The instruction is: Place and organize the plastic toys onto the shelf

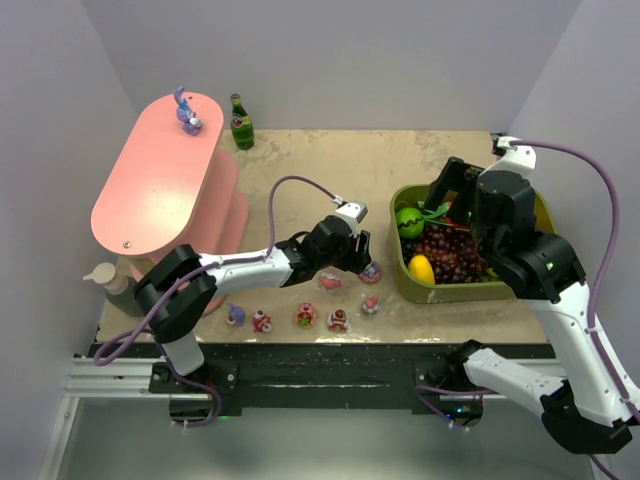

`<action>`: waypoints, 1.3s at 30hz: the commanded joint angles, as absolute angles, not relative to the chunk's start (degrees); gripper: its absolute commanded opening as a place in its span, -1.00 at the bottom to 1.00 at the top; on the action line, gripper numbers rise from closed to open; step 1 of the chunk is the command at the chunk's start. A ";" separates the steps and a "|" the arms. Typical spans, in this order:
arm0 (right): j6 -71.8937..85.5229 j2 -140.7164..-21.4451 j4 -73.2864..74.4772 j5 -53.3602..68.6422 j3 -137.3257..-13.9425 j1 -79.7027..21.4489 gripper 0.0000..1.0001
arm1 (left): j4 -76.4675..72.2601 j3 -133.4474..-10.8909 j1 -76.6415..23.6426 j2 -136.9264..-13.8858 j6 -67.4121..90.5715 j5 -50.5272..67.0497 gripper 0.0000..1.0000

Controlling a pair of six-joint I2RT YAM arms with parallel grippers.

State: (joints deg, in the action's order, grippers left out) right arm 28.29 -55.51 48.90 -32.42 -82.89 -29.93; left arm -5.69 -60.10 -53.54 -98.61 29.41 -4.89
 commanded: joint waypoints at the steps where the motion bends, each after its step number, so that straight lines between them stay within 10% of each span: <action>1: 27.69 -54.85 48.43 -33.57 -82.79 -29.71 0.95 | -10.63 -59.85 -53.61 -100.81 29.97 -7.38 0.21; 9: 27.42 -54.76 48.52 -34.01 -82.88 -29.71 0.95 | -11.86 -60.21 -53.61 -103.01 29.80 -8.70 -0.20; 18: 26.81 -55.19 48.60 -33.84 -82.79 -29.71 0.96 | -13.80 -60.82 -53.61 -103.97 29.09 -9.41 -0.10; 26: 26.81 -55.19 48.43 -33.66 -82.53 -29.79 0.95 | -12.49 -61.61 -53.61 -103.54 28.57 -10.19 -0.98; 39: 27.42 -55.98 45.70 -31.38 -81.04 -29.71 0.95 | 6.12 -70.64 -53.53 -89.48 26.46 -16.78 -1.00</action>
